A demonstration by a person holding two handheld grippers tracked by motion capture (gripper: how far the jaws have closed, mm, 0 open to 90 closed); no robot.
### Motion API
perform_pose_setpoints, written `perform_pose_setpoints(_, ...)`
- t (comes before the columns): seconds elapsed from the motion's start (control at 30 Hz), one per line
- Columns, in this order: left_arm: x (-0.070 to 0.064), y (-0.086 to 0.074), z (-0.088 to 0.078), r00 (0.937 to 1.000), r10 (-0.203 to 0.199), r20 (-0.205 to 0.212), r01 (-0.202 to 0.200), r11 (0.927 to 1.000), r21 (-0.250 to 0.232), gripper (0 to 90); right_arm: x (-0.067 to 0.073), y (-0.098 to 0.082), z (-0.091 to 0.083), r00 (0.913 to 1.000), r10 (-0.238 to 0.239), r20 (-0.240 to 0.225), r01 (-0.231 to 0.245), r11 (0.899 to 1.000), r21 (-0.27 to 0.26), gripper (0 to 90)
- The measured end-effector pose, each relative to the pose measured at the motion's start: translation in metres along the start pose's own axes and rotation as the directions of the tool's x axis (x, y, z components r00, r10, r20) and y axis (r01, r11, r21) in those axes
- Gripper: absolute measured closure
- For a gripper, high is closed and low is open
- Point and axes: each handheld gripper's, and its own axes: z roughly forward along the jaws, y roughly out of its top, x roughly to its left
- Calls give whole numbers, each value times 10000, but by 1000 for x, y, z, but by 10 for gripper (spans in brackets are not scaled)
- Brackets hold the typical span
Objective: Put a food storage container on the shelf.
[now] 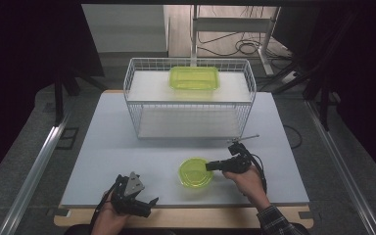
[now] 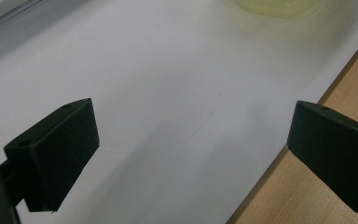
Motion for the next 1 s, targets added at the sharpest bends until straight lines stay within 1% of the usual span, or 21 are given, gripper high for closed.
perform_pose_setpoints(0.03,0,0,0,10000,11,-1,-11,10000,5,18,0,0,0,9999,67,-133,-67,10000,19,771)
perform_pose_setpoints(0.07,0,0,0,10000,11,-1,-11,10000,5,18,0,0,0,9999,67,-133,-67,10000,19,771)
perform_pose_setpoints(0.1,0,0,0,10000,13,-3,-13,10000,5,18,0,0,1,9996,86,-279,-86,10000,8,787)
perform_pose_setpoints(0.13,0,0,0,10000,16,-7,-16,10000,5,18,0,0,1,9990,116,-428,-112,9999,104,794)
perform_pose_setpoints(0.2,0,0,0,10000,14,-15,-14,10000,4,18,1,1,1,9984,228,-512,-222,9997,116,800)
perform_pose_setpoints(0.23,0,0,0,10000,14,-22,-14,10000,-3,18,2,1,1,9962,366,-793,-355,9993,154,806)
perform_pose_setpoints(0.3,0,0,0,10000,12,-26,-12,10000,-8,18,2,2,1,9953,409,-875,-397,9991,156,807)
perform_pose_setpoints(0.33,0,0,0,10000,11,-32,-11,10000,-13,18,3,2,0,9960,387,-804,-379,9992,112,808)
perform_pose_setpoints(0.4,0,0,-1,10000,7,-39,-7,10000,-23,18,3,2,0,9959,391,-811,-386,9992,81,809)
perform_pose_setpoints(0.43,0,0,-1,10000,-2,-41,2,10000,-35,18,3,3,-1,9948,485,-892,-486,9988,10,810)
perform_pose_setpoints(0.47,0,0,-1,10000,-2,-41,2,10000,-35,18,3,3,-1,9948,485,-892,-486,9988,10,810)
perform_pose_setpoints(0.53,1,0,-1,10000,-26,-37,26,10000,-57,18,2,3,-4,9921,600,-1103,-617,9980,-120,810)
perform_pose_setpoints(0.6,1,0,-1,10000,-30,-40,30,10000,-63,18,3,4,-6,9930,563,-1043,-584,9981,-172,810)
perform_pose_setpoints(0.67,1,0,-1,10000,-34,-46,34,10000,-76,18,3,6,-9,9910,608,-1197,-654,9973,-349,810)
perform_pose_setpoints(0.8,1,0,-1,10000,-35,-48,34,10000,-88,18,3,7,-12,9912,604,-1176,-660,9969,-438,810)
perform_pose_setpoints(0.87,1,0,-1,10000,-35,-52,34,10000,-85,18,3,7,-15,9891,694,-1300,-769,9956,-531,810)
perform_pose_setpoints(1.0,1,0,-1,10000,-37,-53,36,10000,-87,18,3,9,-18,9889,691,-1315,-782,9948,-654,811)
